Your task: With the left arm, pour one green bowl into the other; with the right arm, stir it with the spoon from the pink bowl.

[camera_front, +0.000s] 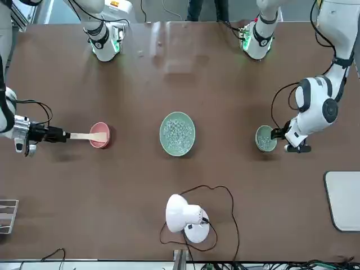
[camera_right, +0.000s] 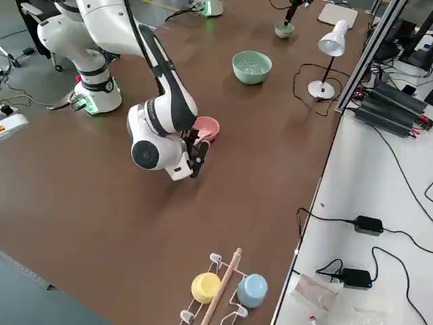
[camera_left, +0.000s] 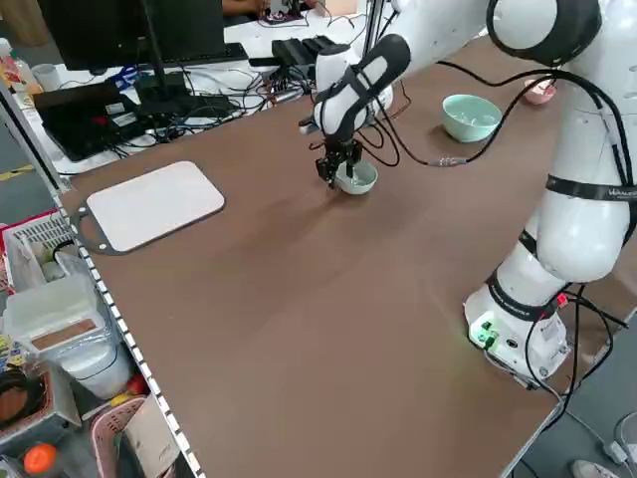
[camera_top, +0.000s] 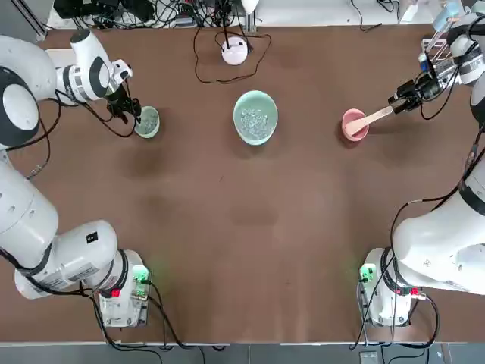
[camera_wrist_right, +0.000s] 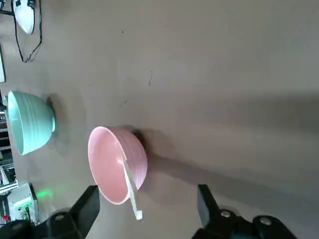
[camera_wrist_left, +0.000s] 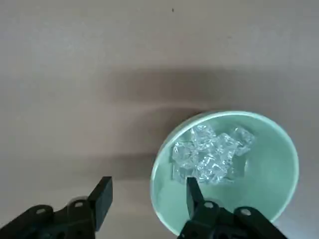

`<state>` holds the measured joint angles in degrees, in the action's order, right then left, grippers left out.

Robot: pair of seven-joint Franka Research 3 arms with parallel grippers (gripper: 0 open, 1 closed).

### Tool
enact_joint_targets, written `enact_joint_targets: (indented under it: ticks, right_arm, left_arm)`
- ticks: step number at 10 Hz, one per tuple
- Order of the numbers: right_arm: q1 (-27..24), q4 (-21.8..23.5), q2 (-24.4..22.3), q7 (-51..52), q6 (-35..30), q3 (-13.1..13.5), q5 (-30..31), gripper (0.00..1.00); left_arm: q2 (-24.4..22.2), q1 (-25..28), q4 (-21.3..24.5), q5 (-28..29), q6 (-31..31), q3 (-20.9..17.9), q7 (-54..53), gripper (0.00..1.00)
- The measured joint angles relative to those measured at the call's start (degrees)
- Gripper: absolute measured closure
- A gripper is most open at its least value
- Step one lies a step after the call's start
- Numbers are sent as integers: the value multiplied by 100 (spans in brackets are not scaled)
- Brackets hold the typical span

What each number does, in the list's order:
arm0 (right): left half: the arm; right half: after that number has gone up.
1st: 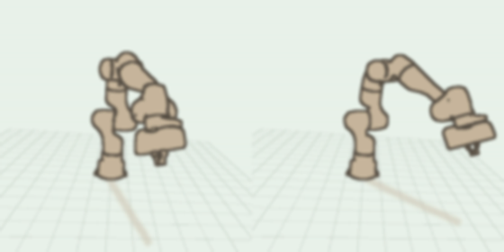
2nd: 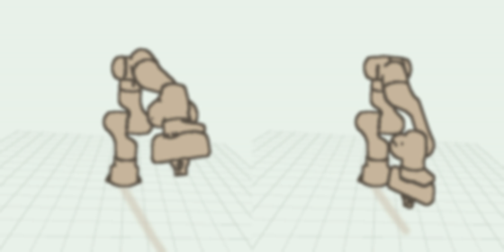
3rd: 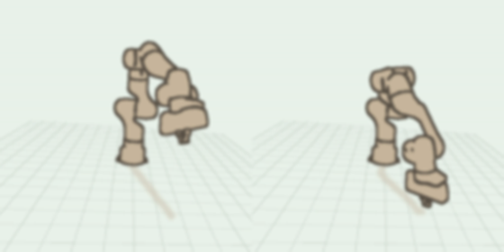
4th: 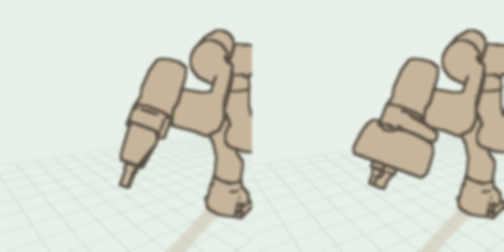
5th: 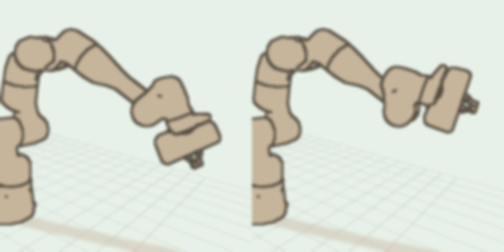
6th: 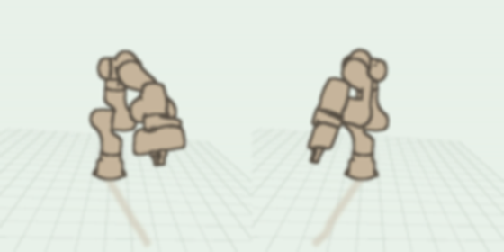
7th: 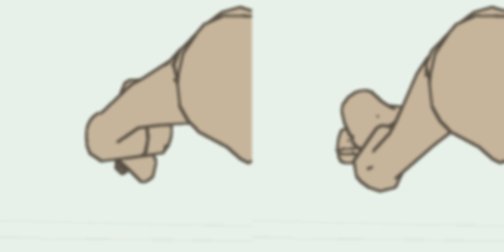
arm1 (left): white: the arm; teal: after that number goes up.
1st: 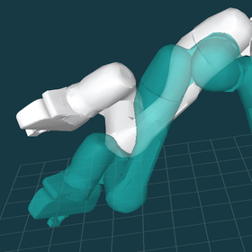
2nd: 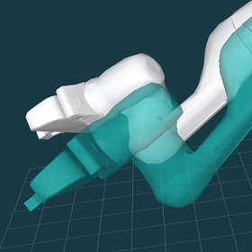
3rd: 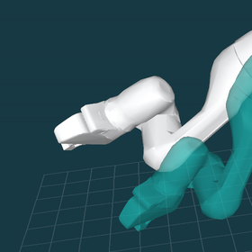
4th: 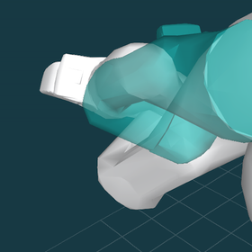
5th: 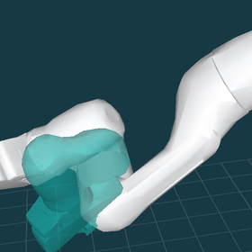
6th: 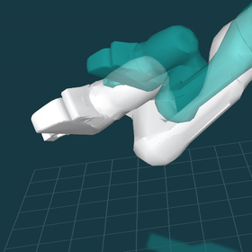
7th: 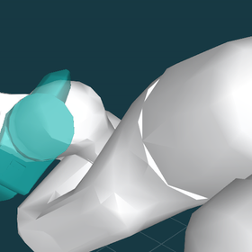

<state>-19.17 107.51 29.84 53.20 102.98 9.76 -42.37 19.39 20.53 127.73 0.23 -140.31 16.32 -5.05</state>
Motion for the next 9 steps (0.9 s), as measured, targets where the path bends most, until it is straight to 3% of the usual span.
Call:
enact_joint_targets:
  ticks: [1,3,6,9]
  right_arm:
    - [-4,-15,45,28,-72,1,-1,17]
    - [-108,-20,87,34,-312,5,-10,26]
    - [-231,-19,251,52,-539,5,-252,31]
    - [-240,-21,401,65,-594,5,-410,36]
  left_arm:
    - [90,0,-1,0,-99,0,-4,34]
    - [168,0,-17,0,-153,0,-13,48]
    - [168,0,-29,-6,-155,3,-12,95]
    - [115,9,-163,-8,-138,2,160,96]
